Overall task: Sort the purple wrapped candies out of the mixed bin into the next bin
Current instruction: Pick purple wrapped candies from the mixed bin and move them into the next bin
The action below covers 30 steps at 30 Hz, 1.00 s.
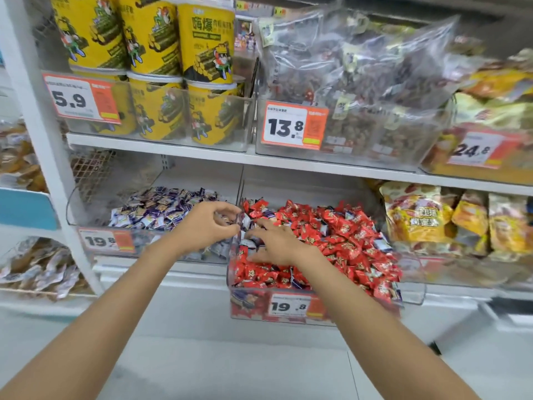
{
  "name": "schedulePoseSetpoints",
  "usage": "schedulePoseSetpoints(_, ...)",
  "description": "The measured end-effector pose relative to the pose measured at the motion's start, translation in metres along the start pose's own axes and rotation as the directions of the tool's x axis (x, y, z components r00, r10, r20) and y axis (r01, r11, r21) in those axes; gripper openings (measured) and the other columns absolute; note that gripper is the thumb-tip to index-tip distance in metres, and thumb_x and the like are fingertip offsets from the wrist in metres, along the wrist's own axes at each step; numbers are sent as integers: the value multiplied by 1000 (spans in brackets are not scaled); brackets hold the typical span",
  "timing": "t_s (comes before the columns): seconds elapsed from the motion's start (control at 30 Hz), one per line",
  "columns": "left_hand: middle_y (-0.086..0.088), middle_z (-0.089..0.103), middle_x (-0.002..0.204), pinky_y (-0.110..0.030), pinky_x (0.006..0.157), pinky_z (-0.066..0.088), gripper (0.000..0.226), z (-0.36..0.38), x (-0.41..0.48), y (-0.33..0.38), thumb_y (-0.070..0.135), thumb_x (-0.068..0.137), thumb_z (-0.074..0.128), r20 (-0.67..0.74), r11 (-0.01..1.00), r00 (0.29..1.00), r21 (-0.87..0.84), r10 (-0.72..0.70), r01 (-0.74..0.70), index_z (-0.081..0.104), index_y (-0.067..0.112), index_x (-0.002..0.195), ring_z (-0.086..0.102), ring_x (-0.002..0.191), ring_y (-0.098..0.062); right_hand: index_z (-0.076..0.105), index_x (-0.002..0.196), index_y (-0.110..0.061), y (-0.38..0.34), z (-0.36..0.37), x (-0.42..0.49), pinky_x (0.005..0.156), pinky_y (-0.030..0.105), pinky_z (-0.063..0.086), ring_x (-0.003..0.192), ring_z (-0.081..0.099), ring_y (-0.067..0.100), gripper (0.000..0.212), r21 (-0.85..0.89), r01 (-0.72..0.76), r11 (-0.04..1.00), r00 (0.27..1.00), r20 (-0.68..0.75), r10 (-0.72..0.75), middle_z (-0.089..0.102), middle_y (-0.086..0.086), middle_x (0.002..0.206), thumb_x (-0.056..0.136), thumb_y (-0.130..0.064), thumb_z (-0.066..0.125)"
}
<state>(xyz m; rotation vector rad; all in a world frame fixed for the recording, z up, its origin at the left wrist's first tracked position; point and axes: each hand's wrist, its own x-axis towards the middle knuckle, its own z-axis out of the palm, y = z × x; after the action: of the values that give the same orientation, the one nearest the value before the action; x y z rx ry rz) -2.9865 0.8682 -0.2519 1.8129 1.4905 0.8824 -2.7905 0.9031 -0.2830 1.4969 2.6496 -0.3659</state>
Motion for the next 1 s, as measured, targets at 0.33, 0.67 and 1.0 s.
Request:
schedulePoseSetpoints(0.33, 9, 63, 82, -28, 60, 48, 29, 1, 12, -6, 10, 81, 71, 83, 994, 997, -104, -7, 15, 71, 29, 103, 62, 66, -20, 63, 124, -34, 99, -32, -78, 106, 47, 36, 126, 45, 26, 35, -51, -116, 992, 985, -135, 108, 55, 3, 133, 90, -44, 62)
schedulePoseSetpoints(0.67, -11, 65, 100, -12, 47, 43, 28, 1, 9, -2, 6, 83, 72, 94, 985, 996, -172, 5, 11, 69, 18, 108, 58, 50, -3, 32, 151, -25, 32, -18, 31, 116, 47, 26, 144, 27, 29, 89, 142, -102, 985, 994, -10, 105, 31, 9, 156, 78, -65, 66)
schedulePoseSetpoints(1.0, -10, 64, 113, -16, 62, 52, 27, 1, 15, -8, 12, 82, 73, 103, 990, 995, -142, 13, 2, 69, 25, 104, 70, 79, -17, 69, 105, -20, 76, -35, -6, 62, 24, 48, 63, 60, 12, 14, 536, -20, 844, 980, -155, 122, 72, -1, 94, 92, -26, 66)
